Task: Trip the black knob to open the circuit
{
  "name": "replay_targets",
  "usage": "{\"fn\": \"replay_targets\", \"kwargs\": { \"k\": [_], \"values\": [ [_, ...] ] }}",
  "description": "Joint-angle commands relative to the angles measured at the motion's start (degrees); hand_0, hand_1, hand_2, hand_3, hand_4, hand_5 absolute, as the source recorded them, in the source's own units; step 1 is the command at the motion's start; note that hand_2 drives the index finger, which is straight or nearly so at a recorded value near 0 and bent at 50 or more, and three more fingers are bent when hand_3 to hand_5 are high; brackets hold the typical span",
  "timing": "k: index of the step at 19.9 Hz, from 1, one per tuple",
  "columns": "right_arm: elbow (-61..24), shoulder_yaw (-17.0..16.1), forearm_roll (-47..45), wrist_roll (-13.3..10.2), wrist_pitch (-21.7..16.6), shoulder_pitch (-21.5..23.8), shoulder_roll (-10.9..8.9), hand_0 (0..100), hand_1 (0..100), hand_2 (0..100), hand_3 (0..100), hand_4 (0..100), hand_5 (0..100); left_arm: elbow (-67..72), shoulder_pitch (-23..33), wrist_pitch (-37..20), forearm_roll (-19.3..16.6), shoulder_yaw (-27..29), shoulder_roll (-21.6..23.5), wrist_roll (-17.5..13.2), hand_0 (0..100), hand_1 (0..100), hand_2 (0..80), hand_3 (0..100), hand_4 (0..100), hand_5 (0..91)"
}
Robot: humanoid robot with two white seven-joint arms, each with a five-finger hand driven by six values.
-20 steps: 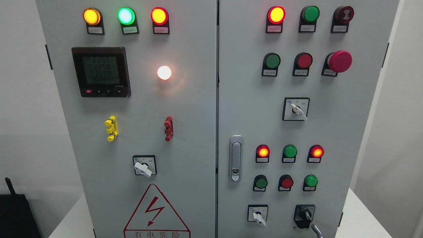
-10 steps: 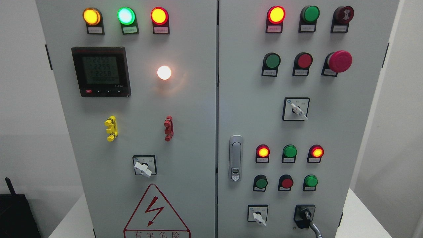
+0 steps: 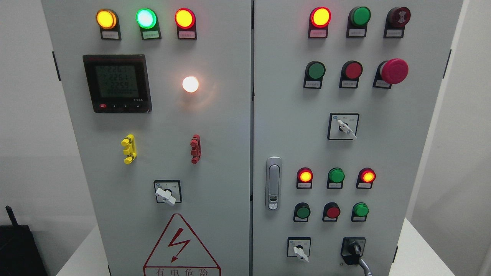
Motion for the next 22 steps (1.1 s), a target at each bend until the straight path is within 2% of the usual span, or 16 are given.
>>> {"fn": "replay_targets", "kwargs": {
  "k": [1,22],
  "values": [
    [-1.1,1.0,0.0,-0.1,-0.6,-0.8,-0.11,86,91,0,100,100,92,0.1,0.0,0.0,0.1,0.1,0.0,0.0,12,39,0.0,0,0,0.0],
    [-1.4,3.2,0.0,-0.3,-1.2,-1.2,-0.11,87,93,0,100,100,92,0.1,0.0,0.1,0.1,0.1,-0.1,0.0,12,39,0.0,0,0,0.0]
  ]
}}
